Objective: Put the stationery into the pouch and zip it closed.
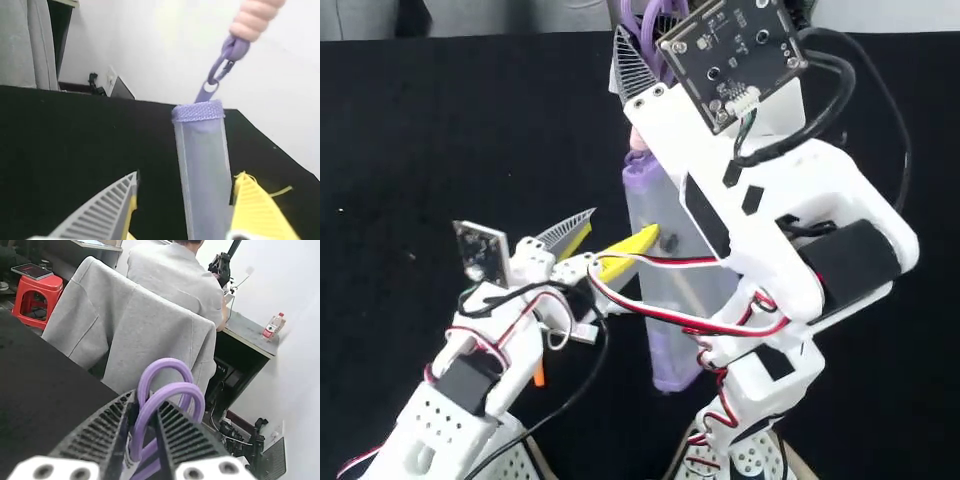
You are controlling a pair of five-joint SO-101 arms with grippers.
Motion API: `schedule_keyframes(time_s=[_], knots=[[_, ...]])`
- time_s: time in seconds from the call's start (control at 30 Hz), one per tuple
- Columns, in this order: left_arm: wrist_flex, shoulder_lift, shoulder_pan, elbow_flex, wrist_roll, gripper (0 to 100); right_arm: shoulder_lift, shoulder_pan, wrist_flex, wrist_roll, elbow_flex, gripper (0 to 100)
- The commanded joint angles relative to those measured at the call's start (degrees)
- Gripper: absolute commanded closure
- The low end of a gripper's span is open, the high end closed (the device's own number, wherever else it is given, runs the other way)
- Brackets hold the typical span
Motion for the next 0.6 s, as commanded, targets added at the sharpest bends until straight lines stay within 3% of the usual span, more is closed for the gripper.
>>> schedule_keyframes(time_s=[0.0, 0.33, 0.57], knots=[[-5.36, 7.47, -0.57, -4.00, 0.62, 70, -2.15, 0.53, 1.93, -4.22, -1.54, 98.8], [-5.54, 32.53, -1.10, -17.27, 0.53, 69, -2.77, 0.62, 1.93, -6.95, -1.54, 98.8], [-5.63, 39.91, -0.04, -25.01, 0.44, 69, -9.27, 0.88, 1.93, -6.86, 4.97, 98.8]])
